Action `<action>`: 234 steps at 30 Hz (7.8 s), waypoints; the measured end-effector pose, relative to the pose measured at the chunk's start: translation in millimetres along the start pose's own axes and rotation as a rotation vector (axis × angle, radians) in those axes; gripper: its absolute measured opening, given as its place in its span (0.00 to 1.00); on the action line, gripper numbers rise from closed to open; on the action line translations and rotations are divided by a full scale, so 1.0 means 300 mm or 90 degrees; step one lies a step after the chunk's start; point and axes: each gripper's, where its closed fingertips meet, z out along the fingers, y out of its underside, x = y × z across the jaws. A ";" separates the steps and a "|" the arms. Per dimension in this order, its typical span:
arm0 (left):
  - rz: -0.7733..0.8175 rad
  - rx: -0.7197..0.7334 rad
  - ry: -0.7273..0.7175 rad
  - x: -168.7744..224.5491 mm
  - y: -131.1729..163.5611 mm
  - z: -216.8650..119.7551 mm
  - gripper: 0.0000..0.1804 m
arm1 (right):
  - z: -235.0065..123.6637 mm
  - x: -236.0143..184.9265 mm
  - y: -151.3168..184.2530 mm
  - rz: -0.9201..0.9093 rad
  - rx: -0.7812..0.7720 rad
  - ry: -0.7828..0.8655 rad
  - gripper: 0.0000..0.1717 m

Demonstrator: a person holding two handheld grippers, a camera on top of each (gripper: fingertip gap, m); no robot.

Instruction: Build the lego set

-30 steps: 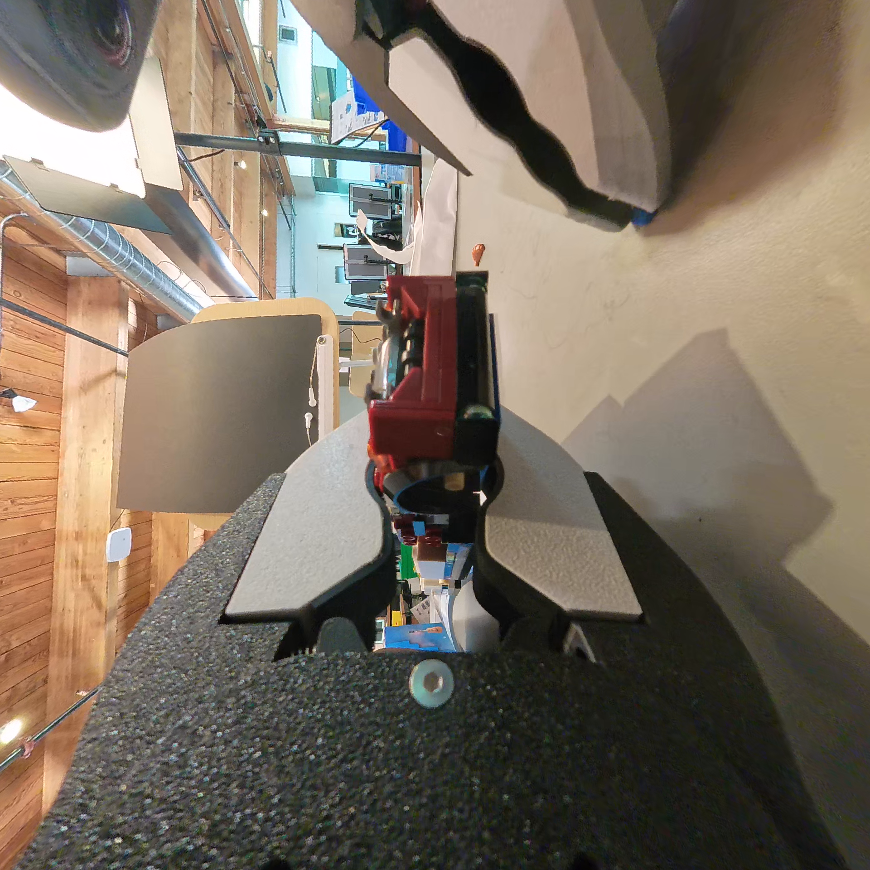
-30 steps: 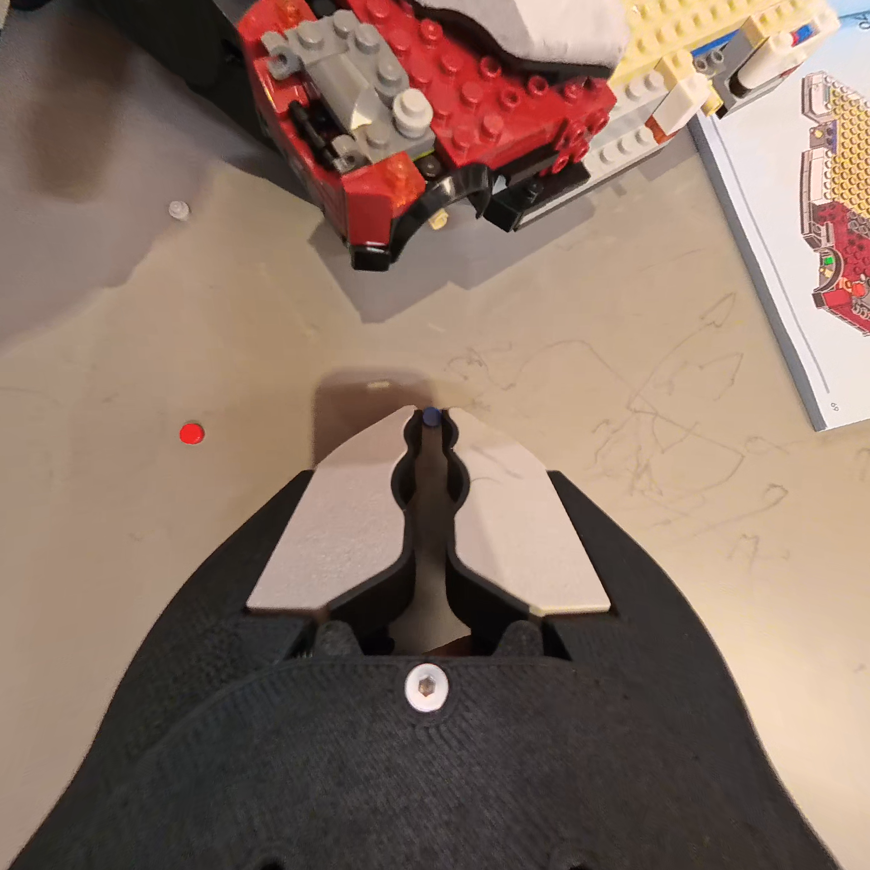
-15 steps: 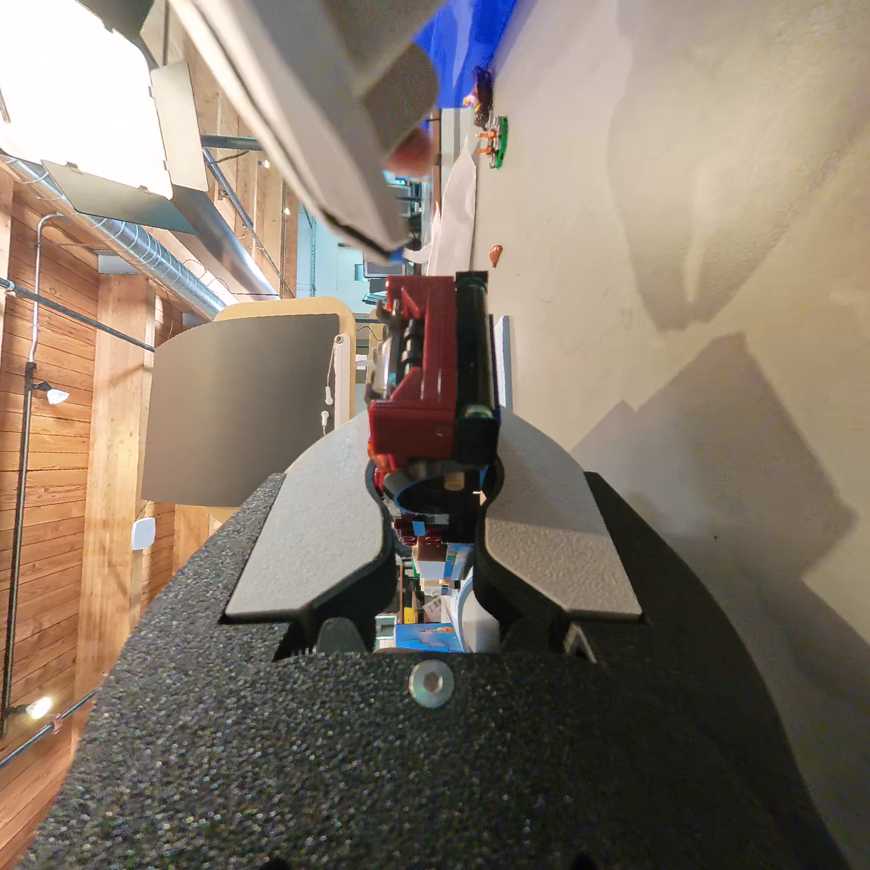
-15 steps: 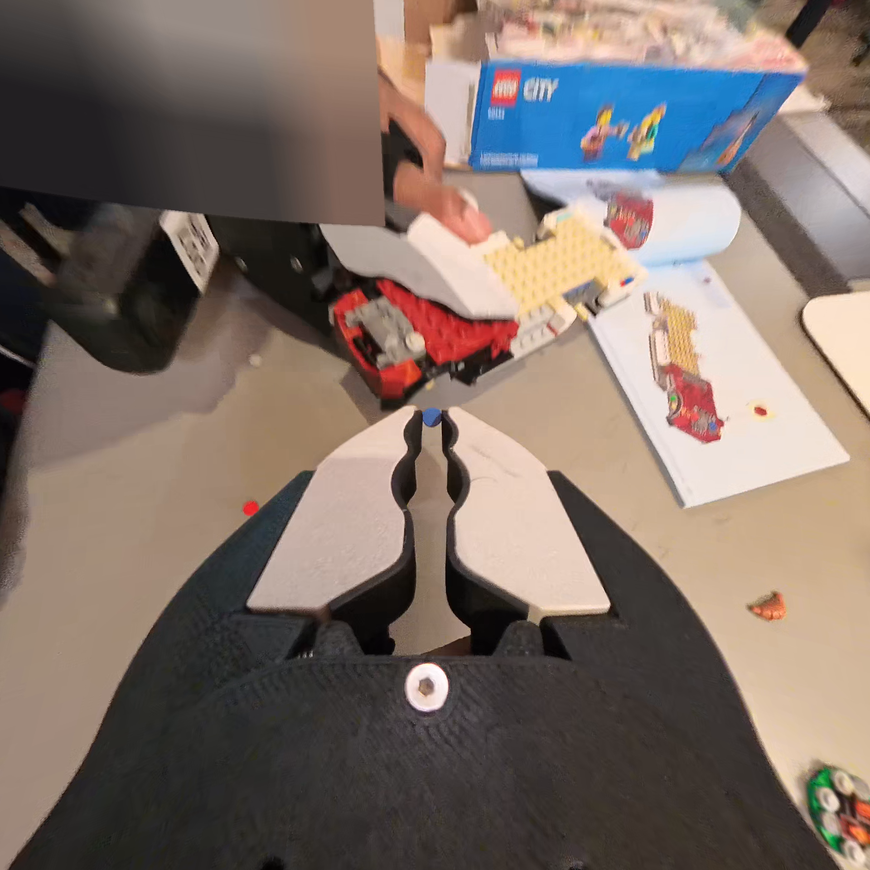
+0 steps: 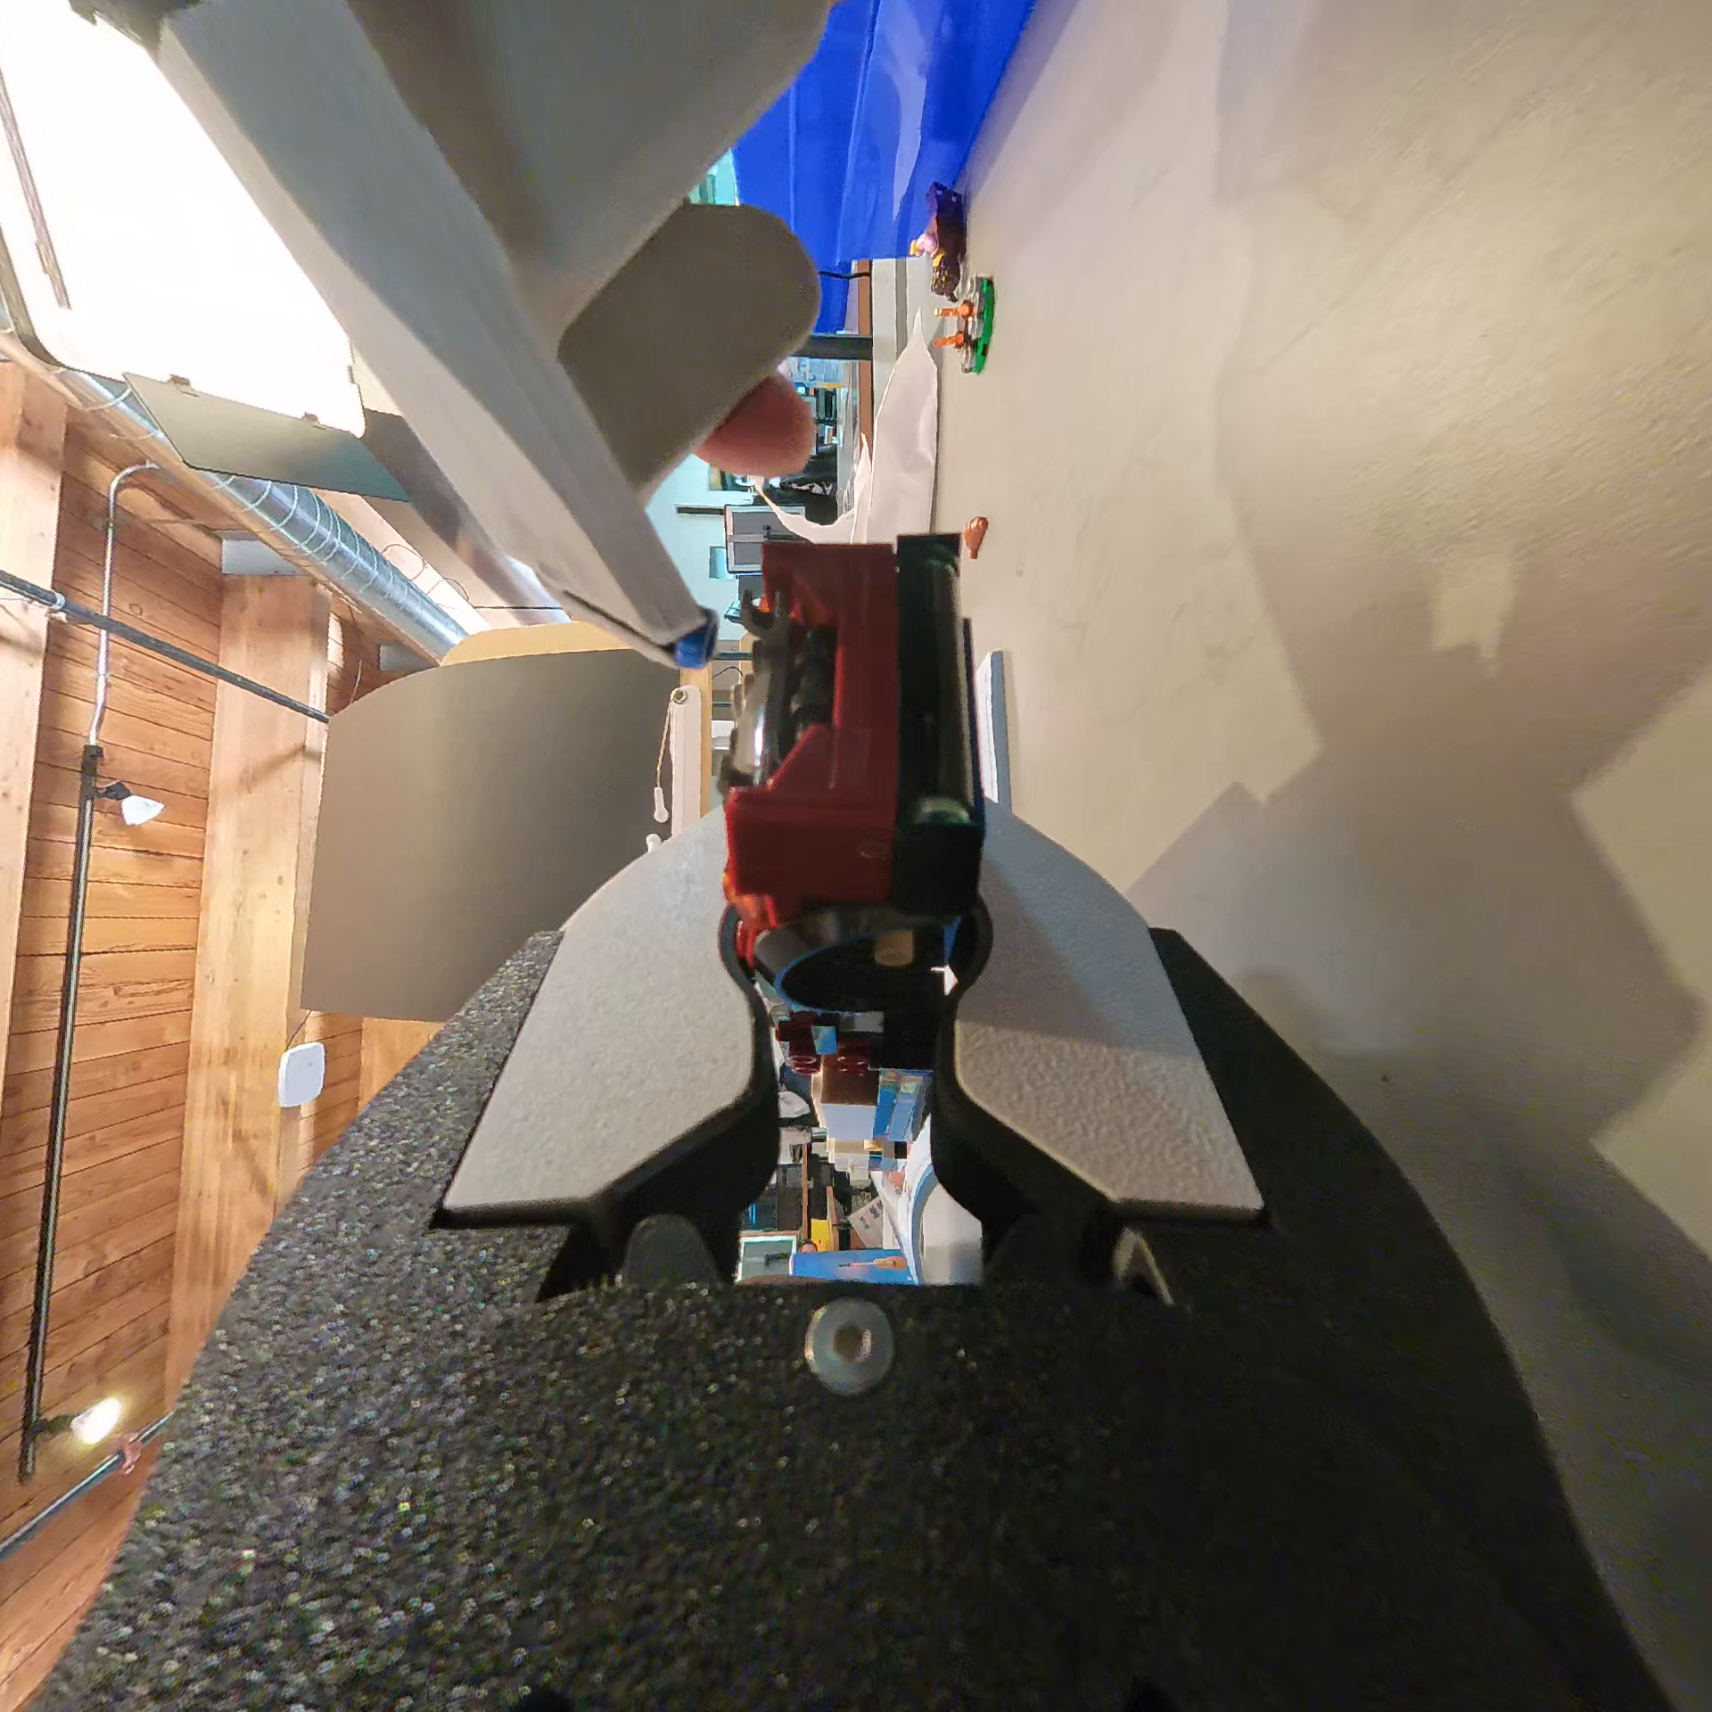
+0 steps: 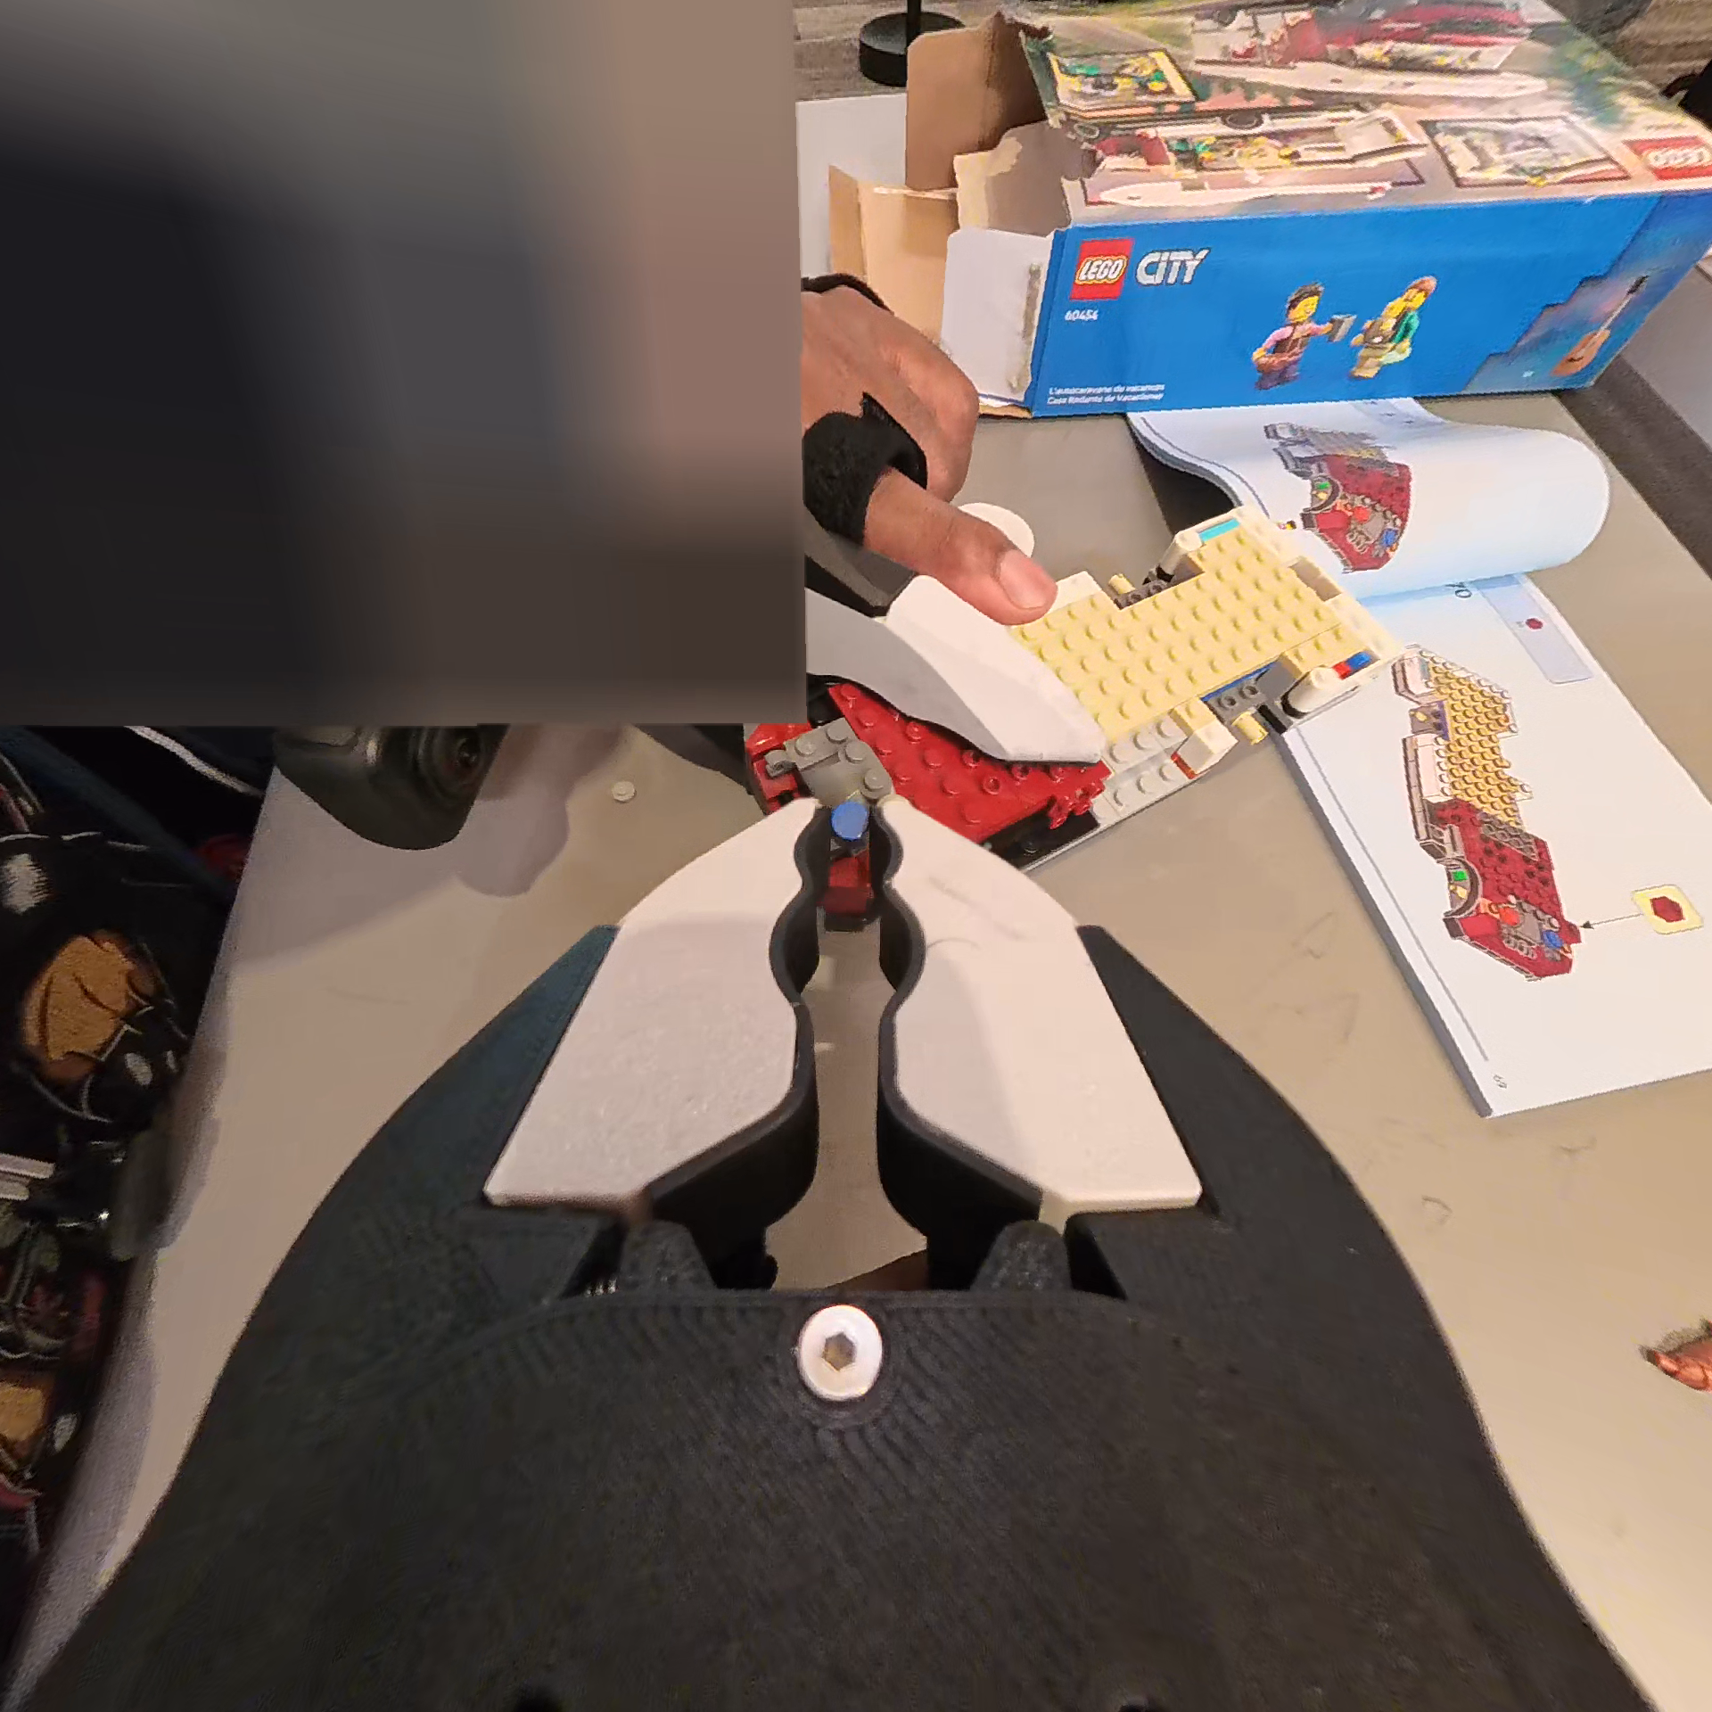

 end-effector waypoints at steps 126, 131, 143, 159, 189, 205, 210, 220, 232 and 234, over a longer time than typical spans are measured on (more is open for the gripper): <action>-0.037 -0.051 0.041 0.006 0.053 0.025 0.19 | 0.036 0.063 0.043 -0.724 -0.070 0.347 0.17; -0.031 -0.056 0.048 0.014 0.058 0.027 0.19 | 0.024 0.047 0.037 -0.648 -0.054 0.295 0.29; -0.003 -0.066 0.055 0.021 0.060 0.029 0.19 | 0.040 0.048 0.060 -0.676 -0.118 0.295 0.19; 0.001 -0.056 0.044 0.015 0.053 0.033 0.19 | 0.050 0.056 0.059 -0.690 -0.115 0.311 0.16; 0.047 0.041 -0.034 -0.020 0.038 -0.021 0.20 | 0.284 -0.236 0.120 -0.163 -0.144 0.037 0.15; 0.044 0.041 -0.032 -0.018 0.031 -0.020 0.20 | 0.341 -0.274 0.159 -0.106 -0.197 -0.011 0.08; 0.043 0.041 -0.031 -0.019 0.030 -0.025 0.20 | 0.346 -0.277 0.158 -0.096 -0.193 -0.017 0.05; 0.022 0.018 -0.030 -0.033 0.055 -0.044 0.20 | 0.228 -0.242 0.035 -0.100 -0.093 -0.023 0.05; 0.034 0.027 -0.015 -0.018 0.026 -0.044 0.20 | 0.129 -0.047 -0.076 -0.057 -0.033 0.084 0.04; 0.035 0.028 -0.015 -0.019 0.023 -0.043 0.20 | 0.135 -0.041 -0.067 -0.055 -0.039 0.086 0.04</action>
